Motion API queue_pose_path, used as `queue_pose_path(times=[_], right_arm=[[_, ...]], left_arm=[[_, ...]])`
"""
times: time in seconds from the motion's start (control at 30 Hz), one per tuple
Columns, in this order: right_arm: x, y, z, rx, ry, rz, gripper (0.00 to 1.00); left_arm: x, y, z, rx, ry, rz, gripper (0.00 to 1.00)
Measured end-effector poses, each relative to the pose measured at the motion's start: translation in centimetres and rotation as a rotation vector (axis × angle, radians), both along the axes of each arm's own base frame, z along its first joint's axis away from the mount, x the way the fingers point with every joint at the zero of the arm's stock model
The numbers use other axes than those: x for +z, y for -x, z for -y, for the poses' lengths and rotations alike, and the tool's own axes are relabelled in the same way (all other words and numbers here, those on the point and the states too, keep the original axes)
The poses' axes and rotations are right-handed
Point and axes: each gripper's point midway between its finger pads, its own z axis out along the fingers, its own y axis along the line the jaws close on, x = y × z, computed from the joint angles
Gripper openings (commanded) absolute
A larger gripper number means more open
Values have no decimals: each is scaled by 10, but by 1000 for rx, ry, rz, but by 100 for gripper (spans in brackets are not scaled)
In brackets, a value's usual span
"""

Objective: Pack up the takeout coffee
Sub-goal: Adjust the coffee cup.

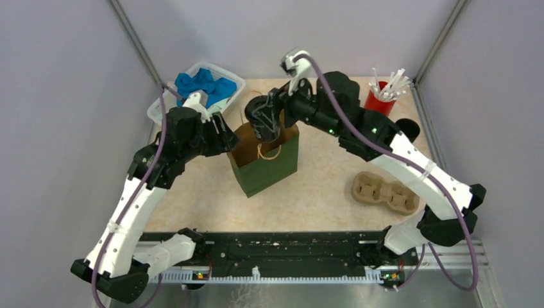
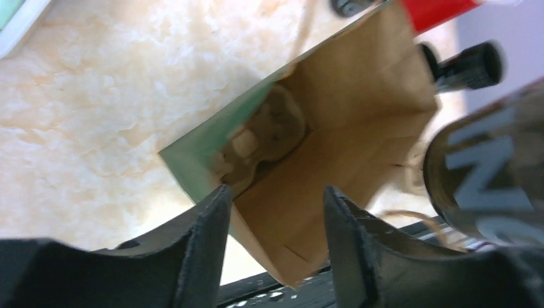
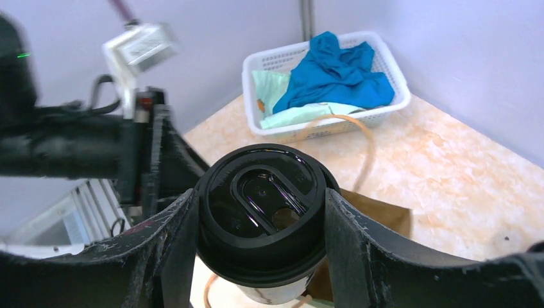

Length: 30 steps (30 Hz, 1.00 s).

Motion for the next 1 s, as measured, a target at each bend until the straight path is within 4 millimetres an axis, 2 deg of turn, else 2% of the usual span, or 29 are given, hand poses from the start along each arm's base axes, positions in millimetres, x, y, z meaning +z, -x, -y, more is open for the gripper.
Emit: queue_pose_path(times=[0.1,0.27,0.43,0.53,0.7,0.9,1.0], right_arm=[[12,-13,22,-61,-74,-54,33],[34,-26,44,-93,-229,-150,33],[63,-12,46,-19,-406,-233,33],[78,1,42,53,-515,-290,33],[84,10,33,132,-625,-389,33],[69,10,22,164,-690,-502,33],[67,9,20,166,-711,-533,33]], left_arm=[[29,5,3,3,72,47,82],[79,26,15,-77,255,214,98],[128,58,31,-241,463,455,99],[147,63,40,-311,531,543,99],[155,59,53,-364,634,578,99],[151,60,61,-397,753,558,99],[155,63,63,-413,790,552,98]])
